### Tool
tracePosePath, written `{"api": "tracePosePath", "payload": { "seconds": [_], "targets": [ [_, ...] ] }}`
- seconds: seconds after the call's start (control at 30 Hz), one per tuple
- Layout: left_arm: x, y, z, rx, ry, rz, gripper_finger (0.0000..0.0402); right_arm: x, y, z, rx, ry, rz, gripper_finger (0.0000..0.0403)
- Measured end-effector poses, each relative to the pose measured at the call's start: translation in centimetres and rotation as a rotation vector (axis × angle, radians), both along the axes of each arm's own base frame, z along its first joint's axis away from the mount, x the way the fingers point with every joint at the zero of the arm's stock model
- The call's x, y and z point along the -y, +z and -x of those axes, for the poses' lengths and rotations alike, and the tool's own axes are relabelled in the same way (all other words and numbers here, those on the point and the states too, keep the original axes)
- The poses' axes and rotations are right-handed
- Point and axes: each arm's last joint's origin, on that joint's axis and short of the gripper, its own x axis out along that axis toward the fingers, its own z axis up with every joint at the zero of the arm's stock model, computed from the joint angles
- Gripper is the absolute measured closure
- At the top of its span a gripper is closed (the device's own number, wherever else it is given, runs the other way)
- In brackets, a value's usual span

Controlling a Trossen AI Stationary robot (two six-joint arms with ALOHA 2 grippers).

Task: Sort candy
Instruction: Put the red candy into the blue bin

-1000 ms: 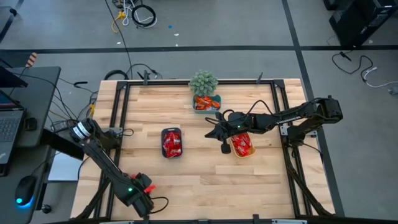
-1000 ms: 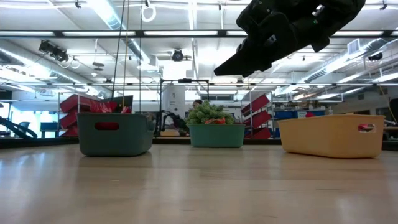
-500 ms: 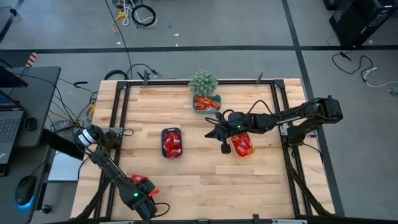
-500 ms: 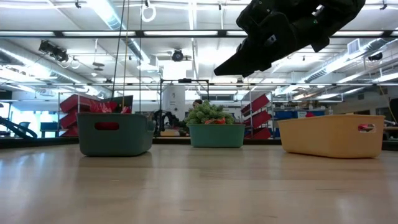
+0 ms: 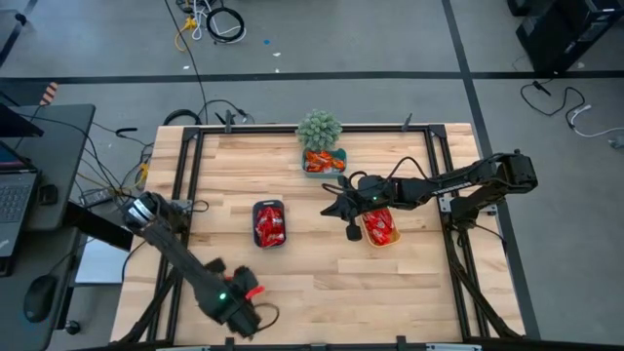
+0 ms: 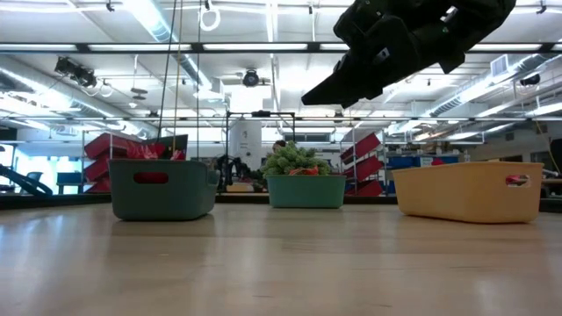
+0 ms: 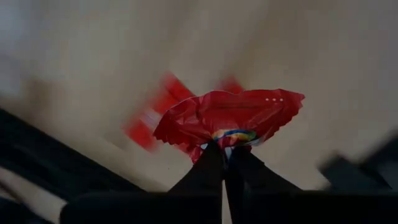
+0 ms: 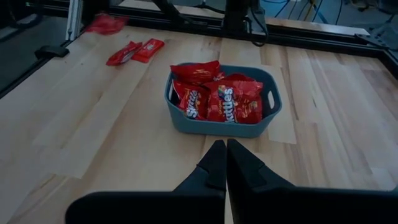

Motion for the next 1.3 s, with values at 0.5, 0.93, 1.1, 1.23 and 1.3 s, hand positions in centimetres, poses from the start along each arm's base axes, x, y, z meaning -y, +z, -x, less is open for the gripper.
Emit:
{"api": "tracePosePath", "payload": {
  "seconds": [0.5, 0.93, 1.1, 1.23, 1.3],
  "targets": [
    [-13.0, 2.0, -7.9, 0.04, -0.406, -0.329, 0.0401, 0.2, 2.0, 1.7, -0.014, -0.107, 0.064, 0.0403],
    [-16.9, -1.7, -9.1, 0.012, -0.548, -0.237, 0.0401, 0.2, 2.4, 2.4, -0.04, -0.104, 0.077, 0.0403],
    [-16.8, -3.4, -8.6, 0.009, -0.568, -0.19, 0.0401, 0.2, 2.4, 2.4, -0.042, -0.104, 0.077, 0.0403],
    [-16.7, -3.5, -8.4, -0.007, -0.564, -0.148, 0.04, 0.2, 2.4, 2.4, -0.042, -0.105, 0.075, 0.0403],
    [-16.7, -3.3, -8.3, -0.026, -0.566, -0.144, 0.0395, 0.2, 2.4, 2.4, -0.042, -0.105, 0.075, 0.0403]
  ]
}}
